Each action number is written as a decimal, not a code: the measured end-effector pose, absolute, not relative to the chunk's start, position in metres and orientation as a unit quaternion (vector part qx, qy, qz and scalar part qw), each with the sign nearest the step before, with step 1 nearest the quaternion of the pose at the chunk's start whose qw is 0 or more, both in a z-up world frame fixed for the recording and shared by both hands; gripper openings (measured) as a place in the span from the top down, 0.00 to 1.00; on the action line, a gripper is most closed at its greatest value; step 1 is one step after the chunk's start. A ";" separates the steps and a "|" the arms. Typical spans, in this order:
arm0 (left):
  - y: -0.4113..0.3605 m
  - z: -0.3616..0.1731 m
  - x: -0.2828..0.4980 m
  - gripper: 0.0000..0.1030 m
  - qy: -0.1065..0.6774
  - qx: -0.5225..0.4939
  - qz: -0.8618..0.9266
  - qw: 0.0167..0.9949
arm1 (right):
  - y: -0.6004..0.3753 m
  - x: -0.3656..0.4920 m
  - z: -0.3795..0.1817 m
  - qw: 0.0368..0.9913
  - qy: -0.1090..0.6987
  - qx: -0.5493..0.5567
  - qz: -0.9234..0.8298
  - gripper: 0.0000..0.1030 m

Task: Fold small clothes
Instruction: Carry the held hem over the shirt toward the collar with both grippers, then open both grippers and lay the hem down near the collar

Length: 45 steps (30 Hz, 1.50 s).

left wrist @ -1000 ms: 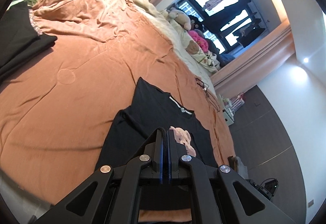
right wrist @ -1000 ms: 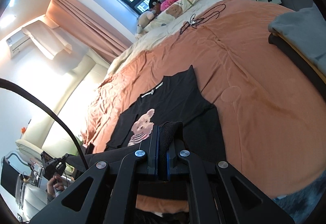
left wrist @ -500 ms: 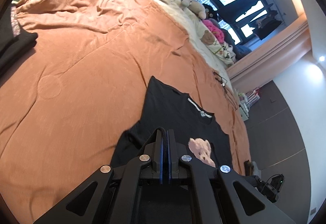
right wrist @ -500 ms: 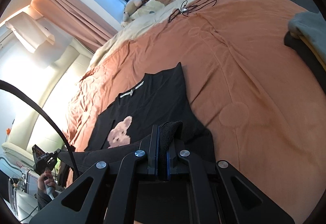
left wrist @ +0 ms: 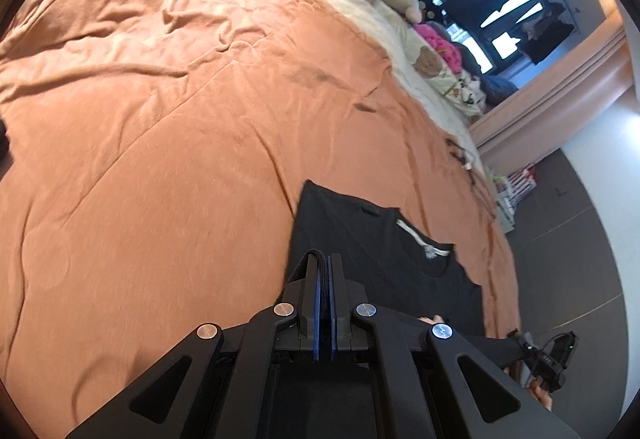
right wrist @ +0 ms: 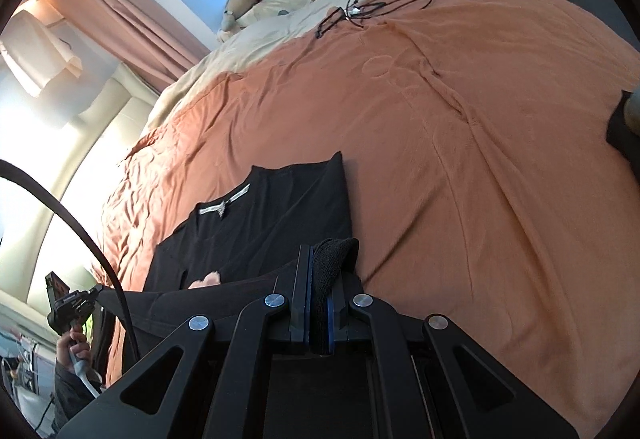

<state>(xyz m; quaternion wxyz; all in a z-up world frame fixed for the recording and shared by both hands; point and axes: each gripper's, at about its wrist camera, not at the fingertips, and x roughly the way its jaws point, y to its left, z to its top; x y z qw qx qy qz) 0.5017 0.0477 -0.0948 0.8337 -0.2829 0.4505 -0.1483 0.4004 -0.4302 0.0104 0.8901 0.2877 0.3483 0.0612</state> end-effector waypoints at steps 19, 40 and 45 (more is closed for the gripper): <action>0.037 -0.135 0.528 0.25 0.515 -0.178 -0.123 0.829 | -0.416 0.411 0.002 0.893 0.387 0.229 0.004 0.22; -0.014 -0.167 0.509 0.24 0.570 0.068 -0.130 0.809 | -0.369 0.424 -0.023 0.870 0.492 0.033 0.006 0.21; -0.014 -0.177 0.523 0.18 0.568 0.061 -0.124 0.811 | -0.365 0.443 -0.027 0.873 0.488 0.018 0.004 0.21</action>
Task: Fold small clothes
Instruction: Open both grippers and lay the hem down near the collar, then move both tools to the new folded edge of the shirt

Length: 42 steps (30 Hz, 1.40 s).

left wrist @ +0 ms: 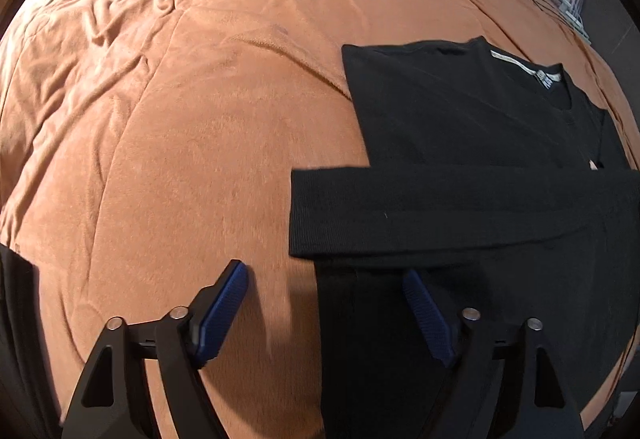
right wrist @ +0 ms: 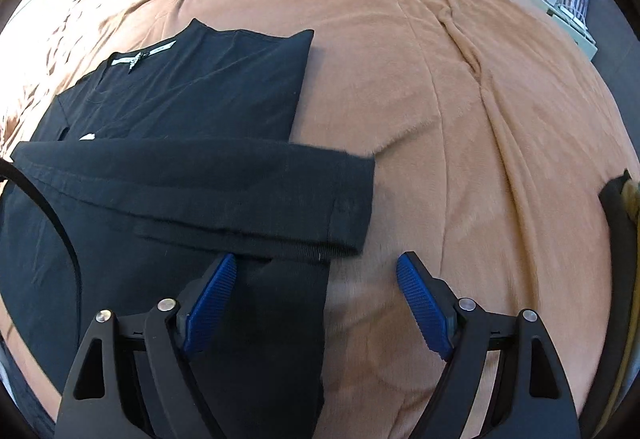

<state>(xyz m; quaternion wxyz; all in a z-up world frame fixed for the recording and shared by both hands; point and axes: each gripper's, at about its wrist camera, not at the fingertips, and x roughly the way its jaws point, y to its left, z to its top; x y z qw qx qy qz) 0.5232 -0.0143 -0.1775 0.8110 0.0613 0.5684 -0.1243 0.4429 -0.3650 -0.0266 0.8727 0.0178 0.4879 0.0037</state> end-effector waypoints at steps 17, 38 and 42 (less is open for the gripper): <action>-0.018 -0.175 0.577 0.17 0.538 0.047 -0.092 0.837 | -0.366 0.504 -0.022 0.887 0.458 0.035 -0.031 0.21; 0.002 -0.147 0.570 0.29 0.525 0.004 -0.125 0.842 | -0.388 0.468 0.004 0.894 0.435 0.106 0.023 0.36; -0.003 -0.159 0.577 0.32 0.540 -0.003 -0.129 0.832 | -0.379 0.479 -0.008 0.880 0.470 0.064 0.022 0.36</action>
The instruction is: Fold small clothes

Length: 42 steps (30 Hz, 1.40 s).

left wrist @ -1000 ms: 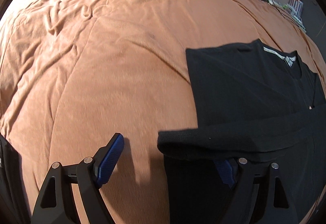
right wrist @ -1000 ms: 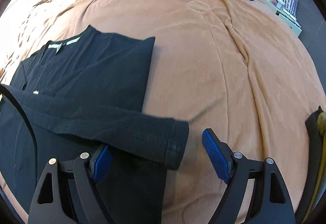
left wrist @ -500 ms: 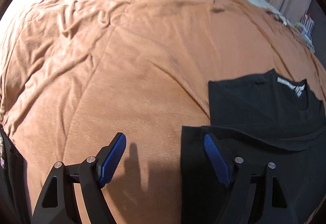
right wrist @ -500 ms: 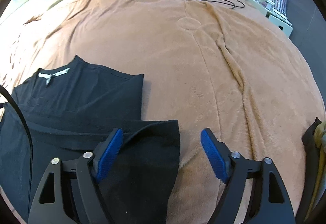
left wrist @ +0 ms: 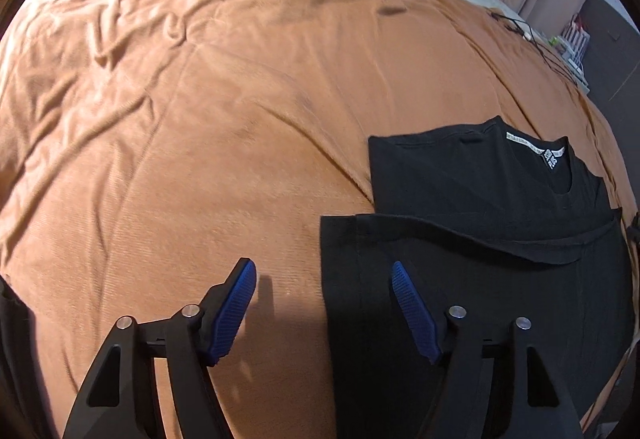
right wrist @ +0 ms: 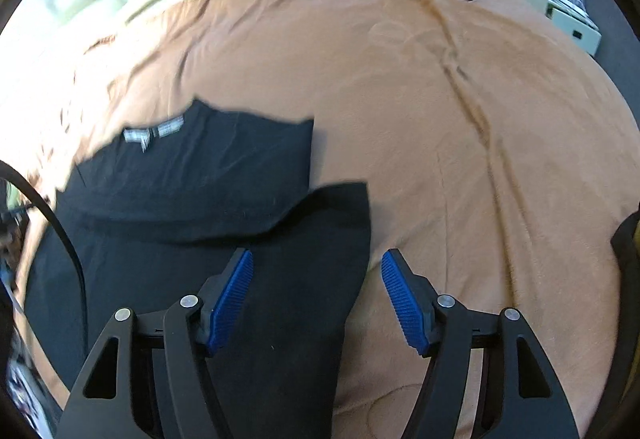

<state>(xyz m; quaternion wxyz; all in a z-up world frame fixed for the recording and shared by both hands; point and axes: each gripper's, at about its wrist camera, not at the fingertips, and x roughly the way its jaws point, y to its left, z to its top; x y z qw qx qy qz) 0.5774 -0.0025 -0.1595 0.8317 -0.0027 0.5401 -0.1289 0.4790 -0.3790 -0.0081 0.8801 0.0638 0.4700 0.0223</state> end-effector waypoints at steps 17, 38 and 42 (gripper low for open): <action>-0.029 -0.179 0.610 0.33 0.546 -0.008 -0.106 0.831 | -0.363 0.552 -0.037 0.876 0.476 0.075 -0.011 0.36; 0.011 -0.183 0.593 0.75 0.548 -0.126 -0.143 0.814 | -0.416 0.496 -0.041 0.861 0.445 0.241 0.043 0.94; 0.009 -0.178 0.595 0.96 0.541 -0.109 -0.137 0.822 | -0.416 0.489 -0.036 0.870 0.429 0.239 0.039 0.98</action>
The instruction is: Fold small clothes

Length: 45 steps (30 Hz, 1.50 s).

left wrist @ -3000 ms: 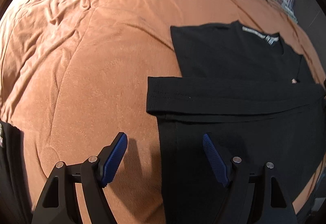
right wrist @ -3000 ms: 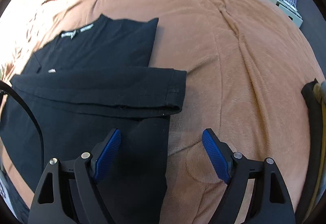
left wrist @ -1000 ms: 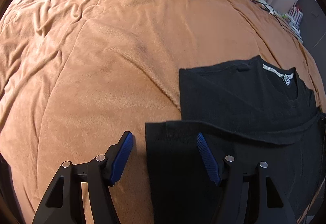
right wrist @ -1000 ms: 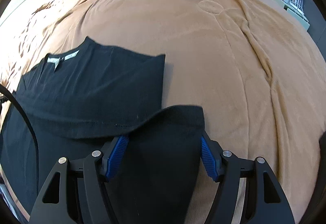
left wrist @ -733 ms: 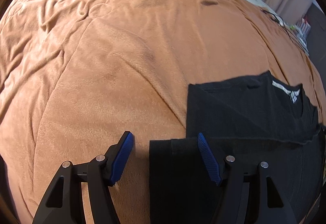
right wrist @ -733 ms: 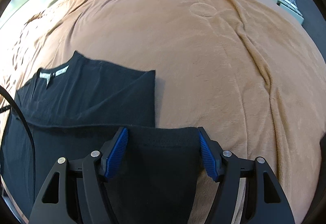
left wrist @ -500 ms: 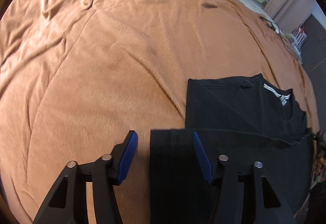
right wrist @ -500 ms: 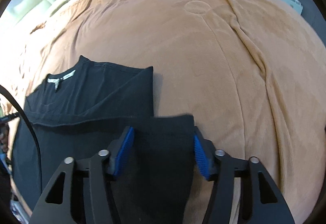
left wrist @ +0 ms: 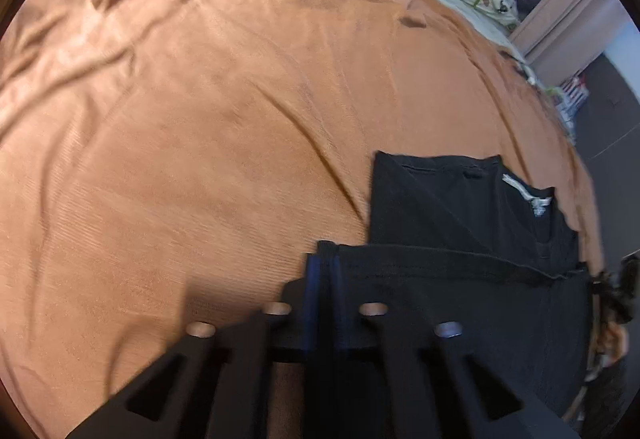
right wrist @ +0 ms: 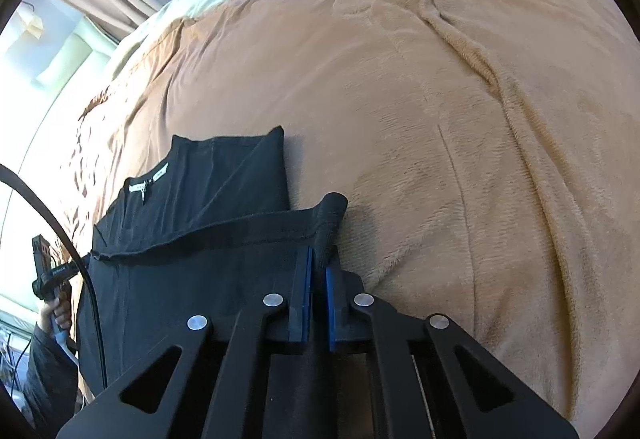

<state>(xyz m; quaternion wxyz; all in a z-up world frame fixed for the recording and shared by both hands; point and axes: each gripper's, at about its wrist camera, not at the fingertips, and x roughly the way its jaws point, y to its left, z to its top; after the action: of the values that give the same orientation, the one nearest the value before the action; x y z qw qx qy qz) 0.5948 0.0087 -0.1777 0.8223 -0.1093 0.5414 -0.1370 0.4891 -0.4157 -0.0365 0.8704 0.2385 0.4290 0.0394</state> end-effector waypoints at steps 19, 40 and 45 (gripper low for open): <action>0.004 -0.077 0.588 0.97 0.442 -0.092 -0.122 0.884 | -0.396 0.441 0.051 0.923 0.342 0.176 0.015 0.99; -0.020 -0.131 0.669 0.97 0.473 -0.061 -0.083 0.875 | -0.373 0.560 0.022 0.905 0.405 0.122 -0.037 0.99; -0.019 -0.148 0.676 0.97 0.480 -0.060 -0.077 0.872 | -0.365 0.583 0.013 0.896 0.425 0.113 -0.059 0.99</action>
<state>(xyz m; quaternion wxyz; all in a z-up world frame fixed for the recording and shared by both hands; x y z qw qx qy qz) 0.6763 -0.0190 -0.1480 0.8718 -0.0595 0.4801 -0.0766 0.5826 -0.3652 0.0127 0.8961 0.1125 0.4252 -0.0594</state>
